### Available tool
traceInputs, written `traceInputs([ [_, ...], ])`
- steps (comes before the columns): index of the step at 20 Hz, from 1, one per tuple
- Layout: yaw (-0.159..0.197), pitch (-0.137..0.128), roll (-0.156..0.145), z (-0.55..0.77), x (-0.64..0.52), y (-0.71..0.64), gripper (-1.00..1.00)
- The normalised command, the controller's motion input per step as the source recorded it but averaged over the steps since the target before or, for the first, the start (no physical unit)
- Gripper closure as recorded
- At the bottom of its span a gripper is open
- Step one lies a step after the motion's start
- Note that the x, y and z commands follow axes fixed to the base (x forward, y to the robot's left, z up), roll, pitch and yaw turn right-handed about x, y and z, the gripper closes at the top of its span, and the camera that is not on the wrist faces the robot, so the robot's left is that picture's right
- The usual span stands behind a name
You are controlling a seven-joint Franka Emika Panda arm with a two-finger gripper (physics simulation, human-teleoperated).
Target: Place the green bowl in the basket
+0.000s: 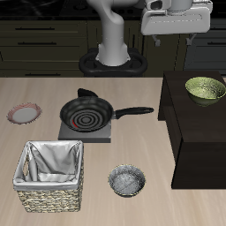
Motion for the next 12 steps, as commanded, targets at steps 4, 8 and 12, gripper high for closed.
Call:
traceInputs([
  [4, 0.007, -0.011, -0.014, 0.08, 0.18, 0.18, -1.00],
  [8, -0.017, -0.016, 0.014, 0.10, 0.13, 0.09, -1.00],
  [12, -0.011, 0.023, -0.008, 0.01, 0.21, 0.15, -1.00],
])
